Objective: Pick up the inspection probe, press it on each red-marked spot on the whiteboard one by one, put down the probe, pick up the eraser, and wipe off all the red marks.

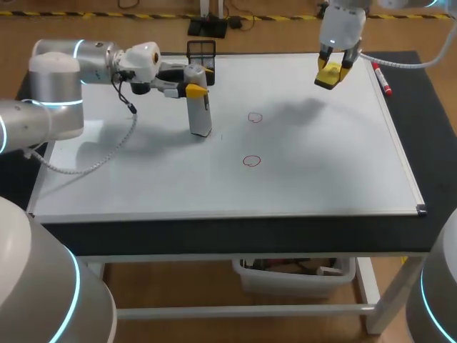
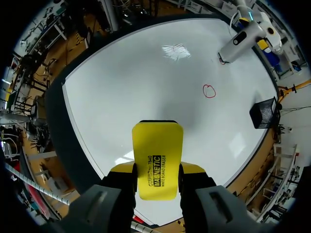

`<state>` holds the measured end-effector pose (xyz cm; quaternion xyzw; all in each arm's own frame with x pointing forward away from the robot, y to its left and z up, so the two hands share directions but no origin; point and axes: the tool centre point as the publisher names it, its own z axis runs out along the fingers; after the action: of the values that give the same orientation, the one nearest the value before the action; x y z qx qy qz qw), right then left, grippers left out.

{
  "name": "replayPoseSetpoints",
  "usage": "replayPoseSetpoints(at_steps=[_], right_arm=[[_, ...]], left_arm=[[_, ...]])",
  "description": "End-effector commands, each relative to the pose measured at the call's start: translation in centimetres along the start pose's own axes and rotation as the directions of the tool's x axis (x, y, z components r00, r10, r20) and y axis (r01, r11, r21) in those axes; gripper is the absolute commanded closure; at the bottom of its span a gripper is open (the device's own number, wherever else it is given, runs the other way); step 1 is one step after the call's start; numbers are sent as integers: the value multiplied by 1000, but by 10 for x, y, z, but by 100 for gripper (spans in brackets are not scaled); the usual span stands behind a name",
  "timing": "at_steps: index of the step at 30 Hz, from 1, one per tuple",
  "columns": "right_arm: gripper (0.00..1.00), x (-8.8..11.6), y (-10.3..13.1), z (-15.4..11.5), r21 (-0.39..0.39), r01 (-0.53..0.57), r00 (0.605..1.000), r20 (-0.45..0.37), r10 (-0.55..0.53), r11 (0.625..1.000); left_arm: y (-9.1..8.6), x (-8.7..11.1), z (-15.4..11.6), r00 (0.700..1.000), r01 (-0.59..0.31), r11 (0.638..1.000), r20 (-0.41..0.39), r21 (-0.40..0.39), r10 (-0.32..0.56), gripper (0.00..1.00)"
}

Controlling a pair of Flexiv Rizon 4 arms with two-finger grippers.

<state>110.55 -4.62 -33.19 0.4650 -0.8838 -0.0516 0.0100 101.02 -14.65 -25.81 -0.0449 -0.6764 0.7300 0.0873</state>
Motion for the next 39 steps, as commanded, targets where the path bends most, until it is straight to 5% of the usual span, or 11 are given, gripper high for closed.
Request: replayPoseSetpoints(at_steps=[1, 39], right_arm=[[100, 1, 0, -2, 2, 2, 1000, -4, -2, 1000], [100, 1, 0, -2, 2, 2, 1000, -4, -2, 1000]], left_arm=[[1, -4, 0, 1000, 3, 1000, -10, 1, -3, 100], [10, -7, 3, 1000, 17, 1000, -24, -14, -18, 100]])
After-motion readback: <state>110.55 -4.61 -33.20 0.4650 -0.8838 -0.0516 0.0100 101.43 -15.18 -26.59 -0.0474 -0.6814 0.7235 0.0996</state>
